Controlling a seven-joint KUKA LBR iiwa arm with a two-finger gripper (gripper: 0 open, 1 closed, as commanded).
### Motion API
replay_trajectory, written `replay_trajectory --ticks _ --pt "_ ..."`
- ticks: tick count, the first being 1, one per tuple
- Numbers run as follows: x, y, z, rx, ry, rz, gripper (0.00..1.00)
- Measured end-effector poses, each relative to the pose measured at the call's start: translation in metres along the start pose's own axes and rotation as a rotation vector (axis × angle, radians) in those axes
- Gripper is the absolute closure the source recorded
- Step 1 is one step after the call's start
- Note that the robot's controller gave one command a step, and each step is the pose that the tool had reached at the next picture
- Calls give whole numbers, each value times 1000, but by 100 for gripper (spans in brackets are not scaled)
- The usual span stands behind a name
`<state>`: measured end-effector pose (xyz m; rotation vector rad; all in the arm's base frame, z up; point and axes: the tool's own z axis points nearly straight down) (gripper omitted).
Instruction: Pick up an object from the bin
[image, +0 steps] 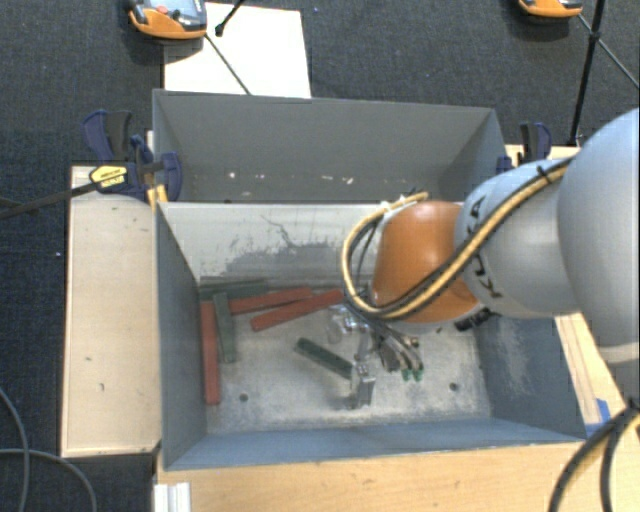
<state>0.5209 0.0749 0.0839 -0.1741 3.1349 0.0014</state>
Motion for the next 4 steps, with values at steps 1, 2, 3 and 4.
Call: replay_trajectory --ticks 1,2,3,4 --pt "-47 20 13 0 -1 221 100" --pt "-47 20 13 0 -1 221 100" --pt "-42 9 -98 1 0 230 100" --pt "-42 9 -98 1 0 230 100"
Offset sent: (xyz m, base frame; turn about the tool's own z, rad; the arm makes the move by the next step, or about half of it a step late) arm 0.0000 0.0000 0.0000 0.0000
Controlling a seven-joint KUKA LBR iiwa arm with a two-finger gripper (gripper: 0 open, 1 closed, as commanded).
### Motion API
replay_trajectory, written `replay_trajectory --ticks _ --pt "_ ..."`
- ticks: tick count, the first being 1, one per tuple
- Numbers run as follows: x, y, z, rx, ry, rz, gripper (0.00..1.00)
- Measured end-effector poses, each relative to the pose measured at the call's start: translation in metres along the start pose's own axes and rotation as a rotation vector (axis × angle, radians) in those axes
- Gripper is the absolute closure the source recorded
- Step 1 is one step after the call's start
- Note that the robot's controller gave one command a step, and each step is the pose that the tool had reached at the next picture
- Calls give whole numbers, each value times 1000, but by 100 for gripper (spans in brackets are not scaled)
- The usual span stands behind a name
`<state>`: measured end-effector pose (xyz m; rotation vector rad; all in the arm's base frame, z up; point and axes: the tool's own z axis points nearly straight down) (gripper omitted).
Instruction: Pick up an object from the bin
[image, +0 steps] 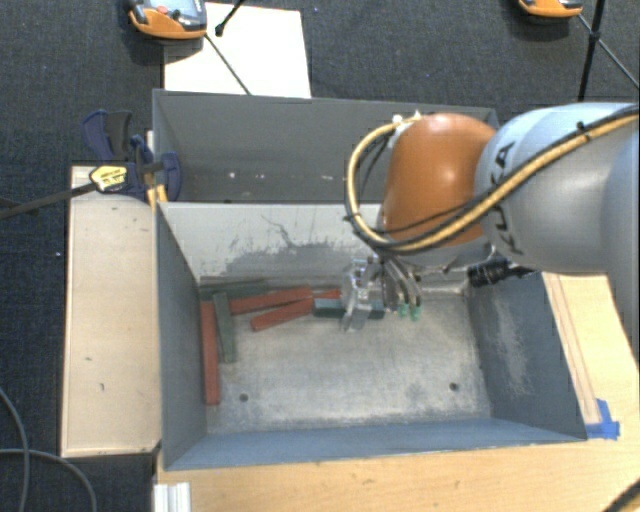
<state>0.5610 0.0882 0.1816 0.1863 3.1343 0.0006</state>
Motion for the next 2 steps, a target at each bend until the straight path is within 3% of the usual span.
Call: replay_trajectory --ticks 1,2 --pt "1 0 -3 1 3 0 100" --pt "-9 11 -42 -2 -9 -60 100"
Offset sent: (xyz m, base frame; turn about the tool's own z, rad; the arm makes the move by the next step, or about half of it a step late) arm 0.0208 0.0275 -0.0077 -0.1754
